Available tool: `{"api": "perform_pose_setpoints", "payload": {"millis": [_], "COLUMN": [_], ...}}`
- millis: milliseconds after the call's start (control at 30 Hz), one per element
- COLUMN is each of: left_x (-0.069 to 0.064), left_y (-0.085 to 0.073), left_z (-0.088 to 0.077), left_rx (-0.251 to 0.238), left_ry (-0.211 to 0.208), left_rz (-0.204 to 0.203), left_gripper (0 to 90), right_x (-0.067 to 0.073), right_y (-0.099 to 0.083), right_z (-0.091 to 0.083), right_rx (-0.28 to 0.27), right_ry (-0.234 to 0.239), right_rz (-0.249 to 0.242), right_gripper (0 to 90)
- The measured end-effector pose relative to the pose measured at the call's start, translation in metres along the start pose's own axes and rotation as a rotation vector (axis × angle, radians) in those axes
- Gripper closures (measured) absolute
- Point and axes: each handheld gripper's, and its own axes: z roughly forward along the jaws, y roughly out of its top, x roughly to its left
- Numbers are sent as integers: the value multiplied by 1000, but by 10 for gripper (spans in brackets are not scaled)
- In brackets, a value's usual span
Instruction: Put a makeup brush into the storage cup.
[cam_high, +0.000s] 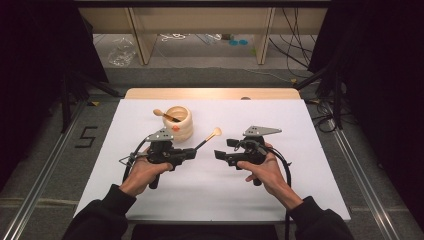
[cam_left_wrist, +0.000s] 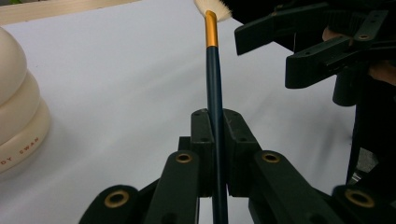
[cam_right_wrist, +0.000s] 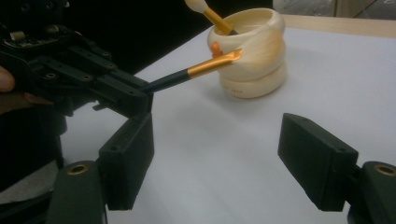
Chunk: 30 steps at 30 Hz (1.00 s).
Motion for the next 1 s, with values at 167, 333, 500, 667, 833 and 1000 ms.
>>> {"api": "perform_pose_setpoints", "payload": {"millis": [167, 333, 500, 667, 833, 1000], "left_x": [-3, -7, -9, -11, -12, -12], "left_y": [1, 1, 1, 1, 0, 0], "left_z": [0, 1, 2, 2, 4, 4], "left_rx": [-3, -14, -24, -26, -26, -33], "left_ry": [0, -24, -37, -38, -35, -36], "left_rz": [-8, -18, -21, -28, -30, -27], "left_gripper": [839, 839, 839, 839, 838, 839], "right_x": [1, 1, 6, 8, 5, 7], "right_y": [-2, -1, 0, 3, 7, 8], "right_z": [6, 11, 16, 19, 21, 25], "right_rx": [12, -2, -23, -51, -64, -68], "right_ry": [35, 54, 94, 119, 149, 170], "right_rz": [21, 34, 51, 58, 90, 101], "right_gripper": [288, 300, 324, 361, 407, 446]}}
